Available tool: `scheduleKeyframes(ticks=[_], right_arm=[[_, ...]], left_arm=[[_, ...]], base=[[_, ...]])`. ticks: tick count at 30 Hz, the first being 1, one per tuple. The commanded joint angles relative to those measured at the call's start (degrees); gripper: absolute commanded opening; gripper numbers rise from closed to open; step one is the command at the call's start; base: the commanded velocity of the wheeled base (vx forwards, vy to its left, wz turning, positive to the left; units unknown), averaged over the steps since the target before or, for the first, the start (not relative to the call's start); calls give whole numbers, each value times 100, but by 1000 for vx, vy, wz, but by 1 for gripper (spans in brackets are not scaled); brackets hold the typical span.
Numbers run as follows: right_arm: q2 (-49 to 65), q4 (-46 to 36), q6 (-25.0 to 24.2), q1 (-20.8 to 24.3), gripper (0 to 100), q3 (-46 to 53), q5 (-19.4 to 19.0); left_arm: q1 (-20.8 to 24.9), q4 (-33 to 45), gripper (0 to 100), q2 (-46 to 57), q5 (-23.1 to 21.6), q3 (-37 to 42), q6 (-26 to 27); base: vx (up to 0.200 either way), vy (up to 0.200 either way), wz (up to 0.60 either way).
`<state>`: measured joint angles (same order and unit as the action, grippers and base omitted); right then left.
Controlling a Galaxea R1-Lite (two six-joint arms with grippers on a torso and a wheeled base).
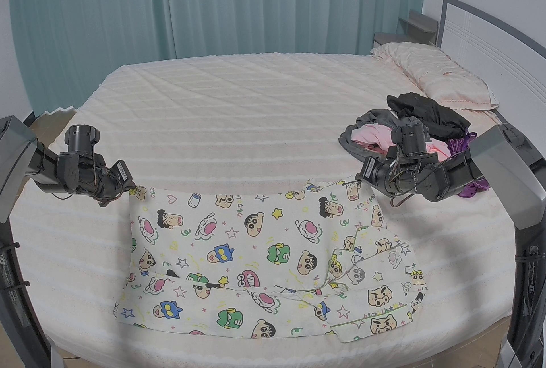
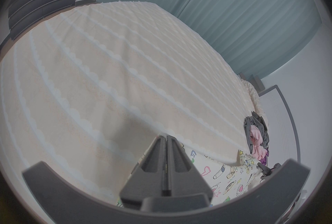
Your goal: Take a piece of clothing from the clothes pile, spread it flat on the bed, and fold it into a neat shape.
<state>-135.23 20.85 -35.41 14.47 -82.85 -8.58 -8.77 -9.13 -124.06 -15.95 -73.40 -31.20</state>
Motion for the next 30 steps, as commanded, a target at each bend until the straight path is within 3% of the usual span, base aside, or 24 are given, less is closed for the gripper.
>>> scheduleKeyframes(ticks=[1, 10, 30], right_arm=[[366, 113, 8, 3, 0, 366, -73], [796, 482, 122, 73, 0, 1315, -109], [1869, 1677, 333, 443, 0, 3925, -100]], left_arm=[[-2, -1, 0, 181, -31, 133, 8], [-11, -10, 0, 471, -40, 528, 149], [-64, -63, 0, 1605, -295, 2427, 1177]], base=[[0, 0, 0], [0, 0, 0], [0, 0, 0]])
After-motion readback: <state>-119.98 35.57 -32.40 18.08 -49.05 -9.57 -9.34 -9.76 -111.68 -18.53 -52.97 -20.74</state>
